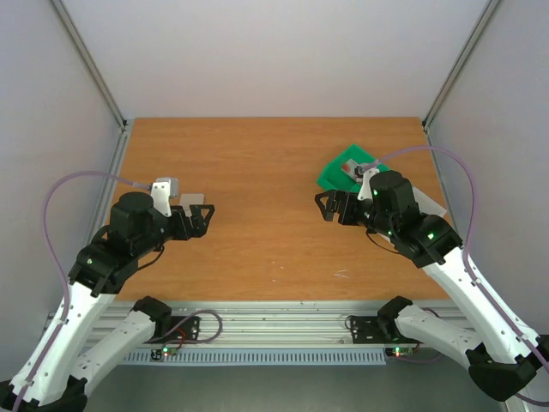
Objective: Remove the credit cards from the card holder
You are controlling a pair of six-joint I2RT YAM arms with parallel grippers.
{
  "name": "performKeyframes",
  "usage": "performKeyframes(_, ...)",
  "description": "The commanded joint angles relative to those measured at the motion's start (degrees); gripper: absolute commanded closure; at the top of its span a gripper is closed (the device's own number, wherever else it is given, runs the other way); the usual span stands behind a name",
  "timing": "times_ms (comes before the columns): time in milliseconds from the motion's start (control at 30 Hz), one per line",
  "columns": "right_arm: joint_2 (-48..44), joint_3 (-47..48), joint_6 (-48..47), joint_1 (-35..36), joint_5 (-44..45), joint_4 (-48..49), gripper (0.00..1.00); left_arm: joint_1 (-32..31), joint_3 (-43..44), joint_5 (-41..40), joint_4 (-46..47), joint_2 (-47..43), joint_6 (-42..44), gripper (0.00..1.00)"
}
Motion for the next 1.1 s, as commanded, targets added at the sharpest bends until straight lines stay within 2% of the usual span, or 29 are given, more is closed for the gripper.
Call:
performKeyframes(0, -0.8, -0.2, -0.1, -0.3, 0.3, 0.4, 0.02, 0.3, 0.3, -2.8, 2.7, -0.3, 0.4, 0.01)
performKeyframes(200, -0.6, -0.2, -0.2, -0.3, 0.8, 0.1, 0.01, 0.4, 0.8, -6.8, 1.1, 4.0, -0.3, 0.01)
performKeyframes(433, 0.7, 0.6, -0.1, -0.3, -0.2, -0.4, 0.02, 0.8, 3.2, -10.8, -1.1, 16.2, -1.1, 0.01)
performKeyframes(633, -0.6, 0.3, -0.6, -0.3, 0.0, -0.3, 0.02, 6.3, 4.2, -10.0, 0.8, 27.1, 0.4, 0.01)
performKeyframes(833, -2.2, -0.5, -1.0, -0.3, -0.8, 0.4, 0.02, 16.3, 5.1, -9.5, 4.0, 36.3, 0.1, 0.12)
performKeyframes(967, -3.0, -1.3, -0.8, -0.3, -1.1, 0.7, 0.02, 20.0, 6.7, -6.6, 6.3, 42.9, 0.2, 0.33)
performKeyframes(1067, -2.9, -1.5, -0.7, -0.3, -1.7, 0.6, 0.01, 21.5, 7.8, -6.8, 7.5, 46.7, -0.9, 0.37)
